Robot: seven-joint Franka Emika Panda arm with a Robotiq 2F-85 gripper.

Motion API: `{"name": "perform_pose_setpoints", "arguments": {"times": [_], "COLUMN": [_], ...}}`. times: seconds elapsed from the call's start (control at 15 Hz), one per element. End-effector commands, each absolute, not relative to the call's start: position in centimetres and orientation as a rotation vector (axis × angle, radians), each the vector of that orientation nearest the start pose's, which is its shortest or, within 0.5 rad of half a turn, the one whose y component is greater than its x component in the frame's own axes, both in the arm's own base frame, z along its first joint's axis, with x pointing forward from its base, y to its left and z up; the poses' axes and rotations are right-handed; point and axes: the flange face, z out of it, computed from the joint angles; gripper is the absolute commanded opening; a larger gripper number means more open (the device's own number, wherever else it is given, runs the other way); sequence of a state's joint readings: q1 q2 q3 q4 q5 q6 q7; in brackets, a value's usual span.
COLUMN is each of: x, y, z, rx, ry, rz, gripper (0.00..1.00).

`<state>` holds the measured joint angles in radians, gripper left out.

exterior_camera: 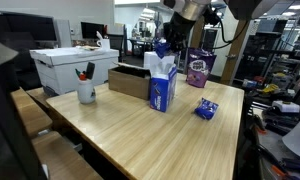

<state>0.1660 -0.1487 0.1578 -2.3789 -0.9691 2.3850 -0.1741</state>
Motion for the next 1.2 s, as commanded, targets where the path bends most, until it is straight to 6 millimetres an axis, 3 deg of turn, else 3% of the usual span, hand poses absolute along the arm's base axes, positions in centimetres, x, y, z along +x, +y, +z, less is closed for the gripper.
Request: {"name": "perform_pose_setpoints", "arguments": {"times": [0.0,0.8,1.13], "x": [46.3,45.6,45.6], "y": [14.3,13.0,13.3], "z": [38.8,36.2,36.7], "rx": [1.922,2.004,2.0], "ry": [1.485,1.618,1.644], "rz": [0.25,0.323,0.36], "gripper": [0.04,0.04,0.04]}}
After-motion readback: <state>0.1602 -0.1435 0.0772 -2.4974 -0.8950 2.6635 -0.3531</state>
